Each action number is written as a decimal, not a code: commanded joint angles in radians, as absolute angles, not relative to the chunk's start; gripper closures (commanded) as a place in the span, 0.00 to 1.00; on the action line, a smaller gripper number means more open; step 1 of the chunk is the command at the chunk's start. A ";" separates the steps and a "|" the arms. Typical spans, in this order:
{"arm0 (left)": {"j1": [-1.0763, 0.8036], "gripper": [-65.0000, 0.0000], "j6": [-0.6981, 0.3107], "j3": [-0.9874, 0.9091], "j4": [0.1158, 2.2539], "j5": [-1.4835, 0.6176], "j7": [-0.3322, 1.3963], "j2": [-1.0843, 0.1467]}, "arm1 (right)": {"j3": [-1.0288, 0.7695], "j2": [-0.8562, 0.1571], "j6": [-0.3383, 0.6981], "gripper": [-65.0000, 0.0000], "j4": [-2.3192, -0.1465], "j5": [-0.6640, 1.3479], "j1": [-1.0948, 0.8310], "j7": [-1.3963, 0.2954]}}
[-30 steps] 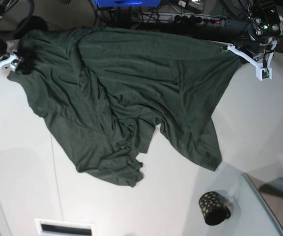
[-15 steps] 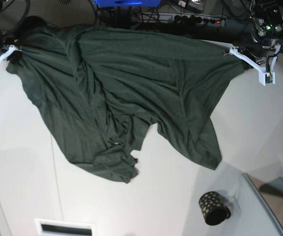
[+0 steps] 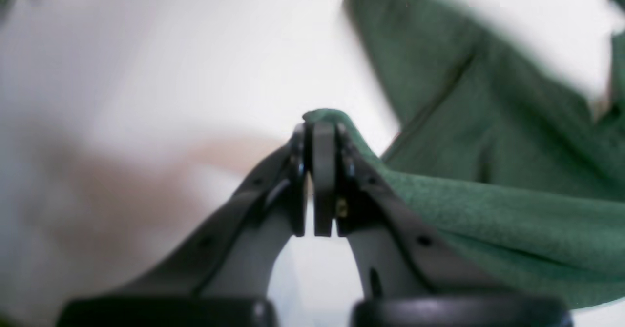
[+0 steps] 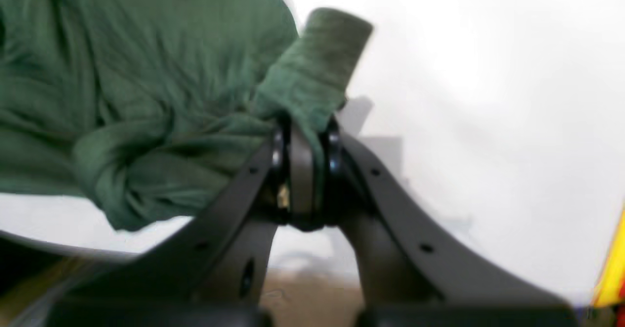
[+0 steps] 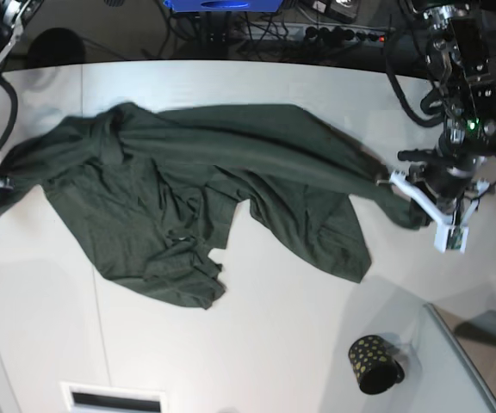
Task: Layout the t-shirt on the table in an organized manner, then fold the t-shirt properly
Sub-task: 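Lift the green shirt with both grippers and lay it flat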
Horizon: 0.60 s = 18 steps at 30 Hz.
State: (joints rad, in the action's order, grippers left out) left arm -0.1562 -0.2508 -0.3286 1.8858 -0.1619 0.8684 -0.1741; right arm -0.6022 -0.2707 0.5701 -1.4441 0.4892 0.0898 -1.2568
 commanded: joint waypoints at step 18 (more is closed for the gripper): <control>0.914 1.00 -0.245 -0.099 1.392 0.042 0.917 -0.119 | -0.122 -0.590 0.499 1.00 -0.826 0.496 1.167 -0.986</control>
